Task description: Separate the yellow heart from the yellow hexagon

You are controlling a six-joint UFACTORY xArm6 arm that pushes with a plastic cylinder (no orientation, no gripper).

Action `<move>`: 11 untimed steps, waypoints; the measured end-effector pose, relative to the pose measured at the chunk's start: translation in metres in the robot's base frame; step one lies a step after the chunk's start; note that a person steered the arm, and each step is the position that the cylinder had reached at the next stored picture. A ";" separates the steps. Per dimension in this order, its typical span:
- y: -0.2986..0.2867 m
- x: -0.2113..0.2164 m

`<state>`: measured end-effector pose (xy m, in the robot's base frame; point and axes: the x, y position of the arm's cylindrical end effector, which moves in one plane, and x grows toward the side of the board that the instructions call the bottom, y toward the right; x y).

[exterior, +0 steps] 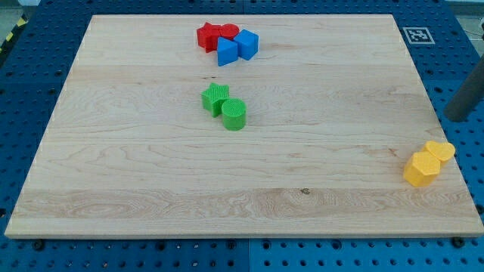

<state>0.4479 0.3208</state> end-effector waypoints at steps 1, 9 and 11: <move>0.000 0.022; -0.098 0.059; -0.127 0.045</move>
